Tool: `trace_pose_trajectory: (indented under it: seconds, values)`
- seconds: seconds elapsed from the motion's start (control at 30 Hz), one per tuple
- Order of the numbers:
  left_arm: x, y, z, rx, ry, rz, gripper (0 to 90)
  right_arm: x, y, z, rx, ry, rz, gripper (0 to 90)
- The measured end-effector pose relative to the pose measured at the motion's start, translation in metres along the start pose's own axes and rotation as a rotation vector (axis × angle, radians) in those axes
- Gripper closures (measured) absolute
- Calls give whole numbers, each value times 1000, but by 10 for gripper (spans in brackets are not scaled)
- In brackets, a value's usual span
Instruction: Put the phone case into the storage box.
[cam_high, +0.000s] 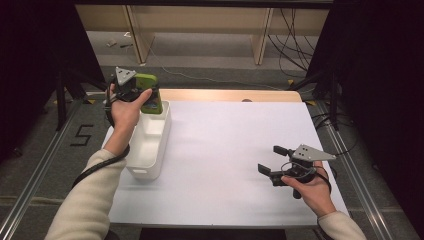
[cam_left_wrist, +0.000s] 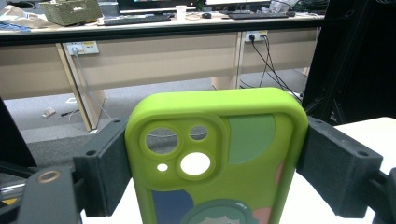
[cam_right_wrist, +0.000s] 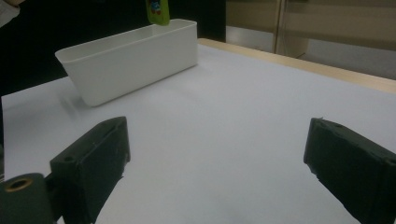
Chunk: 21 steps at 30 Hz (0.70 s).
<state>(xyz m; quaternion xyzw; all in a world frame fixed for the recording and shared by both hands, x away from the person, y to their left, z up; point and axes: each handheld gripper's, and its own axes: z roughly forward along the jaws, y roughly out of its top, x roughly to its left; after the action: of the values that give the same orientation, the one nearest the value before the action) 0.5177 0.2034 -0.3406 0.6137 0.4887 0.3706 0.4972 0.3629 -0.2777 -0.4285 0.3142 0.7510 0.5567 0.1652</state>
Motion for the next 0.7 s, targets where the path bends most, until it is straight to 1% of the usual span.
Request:
trace_pose_trajectory:
  seconds: [0.7]
  values:
    - [4,-2,8,12,9,-2,164,0,0,0,-1,1,0,80]
